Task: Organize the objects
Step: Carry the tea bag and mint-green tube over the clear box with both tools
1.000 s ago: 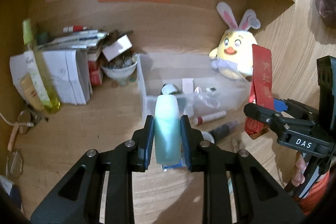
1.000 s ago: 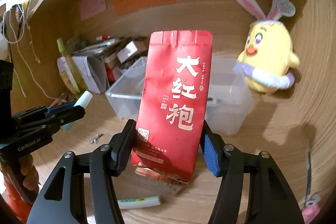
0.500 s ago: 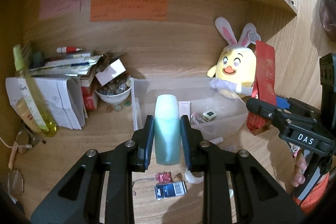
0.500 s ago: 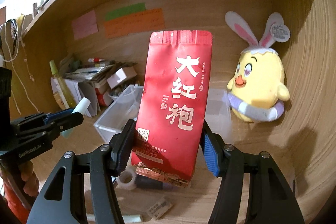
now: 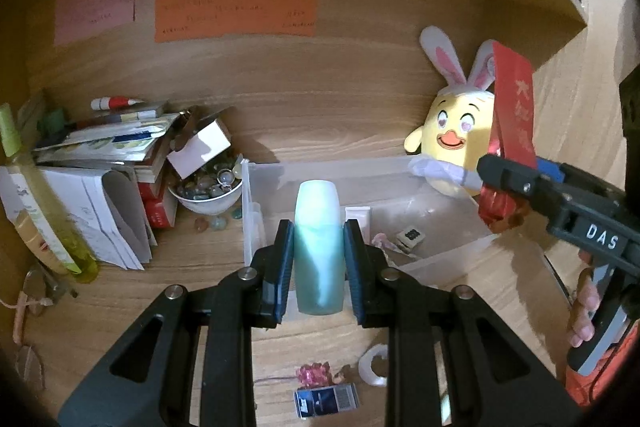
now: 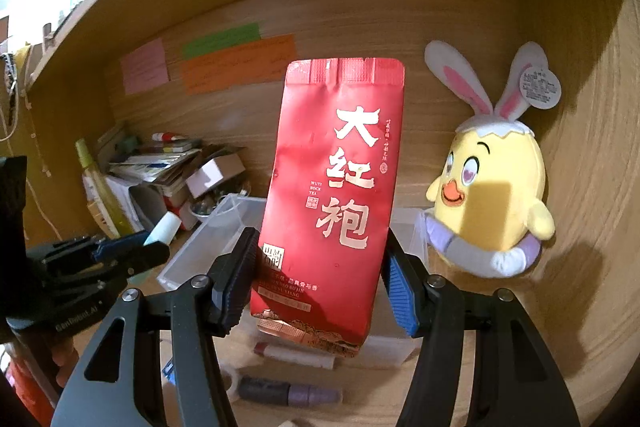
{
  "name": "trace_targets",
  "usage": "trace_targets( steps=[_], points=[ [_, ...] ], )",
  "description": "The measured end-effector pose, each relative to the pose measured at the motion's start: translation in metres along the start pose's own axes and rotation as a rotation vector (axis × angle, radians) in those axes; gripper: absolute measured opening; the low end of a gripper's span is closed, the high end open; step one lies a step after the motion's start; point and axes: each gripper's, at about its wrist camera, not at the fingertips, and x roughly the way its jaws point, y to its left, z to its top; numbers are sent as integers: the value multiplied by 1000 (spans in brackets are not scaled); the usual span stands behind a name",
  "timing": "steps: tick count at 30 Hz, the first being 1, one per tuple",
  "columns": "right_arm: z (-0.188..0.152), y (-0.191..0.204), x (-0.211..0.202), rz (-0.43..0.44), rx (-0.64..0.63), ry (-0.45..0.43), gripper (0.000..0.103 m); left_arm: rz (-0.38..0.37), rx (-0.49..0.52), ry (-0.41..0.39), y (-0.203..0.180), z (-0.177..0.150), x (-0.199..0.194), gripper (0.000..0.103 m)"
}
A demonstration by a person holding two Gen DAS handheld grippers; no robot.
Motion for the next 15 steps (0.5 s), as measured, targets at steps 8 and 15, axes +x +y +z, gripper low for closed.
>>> trace_targets(
  steps=[8,15],
  points=[
    [5,-6,25,-26,-7,30,55,10,-12,24,2,3,24,24],
    [-6,-10,57,-6,10,104,55,24,-16,78,4,-2,51,24]
  ],
)
